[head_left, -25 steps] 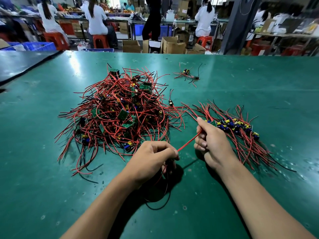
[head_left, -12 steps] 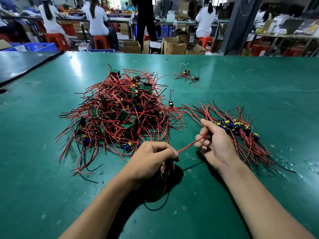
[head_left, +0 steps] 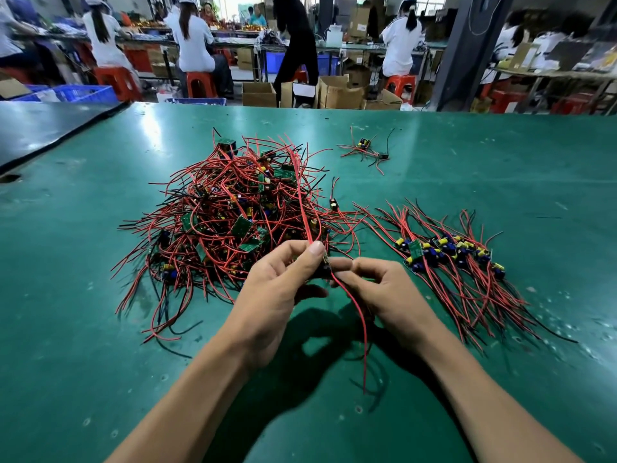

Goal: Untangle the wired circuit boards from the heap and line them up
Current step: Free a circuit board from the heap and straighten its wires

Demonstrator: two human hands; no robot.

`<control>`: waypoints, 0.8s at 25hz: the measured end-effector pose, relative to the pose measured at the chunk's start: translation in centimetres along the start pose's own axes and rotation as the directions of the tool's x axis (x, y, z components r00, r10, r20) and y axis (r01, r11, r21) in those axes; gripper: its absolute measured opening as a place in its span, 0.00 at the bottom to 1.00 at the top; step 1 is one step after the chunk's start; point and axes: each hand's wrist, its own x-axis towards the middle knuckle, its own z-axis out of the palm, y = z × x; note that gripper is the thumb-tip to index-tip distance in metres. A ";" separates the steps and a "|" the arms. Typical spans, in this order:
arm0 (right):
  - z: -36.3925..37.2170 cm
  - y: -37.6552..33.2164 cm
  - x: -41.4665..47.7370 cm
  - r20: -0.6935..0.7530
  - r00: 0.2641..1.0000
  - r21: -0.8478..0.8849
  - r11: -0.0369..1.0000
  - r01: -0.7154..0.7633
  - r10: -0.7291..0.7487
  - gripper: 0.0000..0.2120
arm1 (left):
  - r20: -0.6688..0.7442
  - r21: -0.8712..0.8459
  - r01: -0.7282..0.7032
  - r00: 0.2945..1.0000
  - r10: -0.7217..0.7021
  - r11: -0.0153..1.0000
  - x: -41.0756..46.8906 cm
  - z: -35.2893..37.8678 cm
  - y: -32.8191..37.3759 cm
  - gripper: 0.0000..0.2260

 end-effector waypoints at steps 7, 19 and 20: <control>2.0 -1.1 -0.5 0.025 0.995 0.111 0.990 0.090 -0.094 0.16 | -0.227 -0.057 -0.040 0.973 0.026 0.998 0.1 -0.6 0.4 0.14; 0.5 -1.8 0.1 0.146 0.975 0.577 0.786 -0.223 0.169 0.10 | 0.085 -0.199 0.281 0.959 -0.269 0.939 -0.3 -0.1 -0.6 0.14; 0.4 -1.7 0.0 0.194 0.965 0.583 0.771 -0.257 0.175 0.14 | 0.108 -0.221 0.319 0.947 -0.302 0.922 -0.2 -0.1 -0.5 0.12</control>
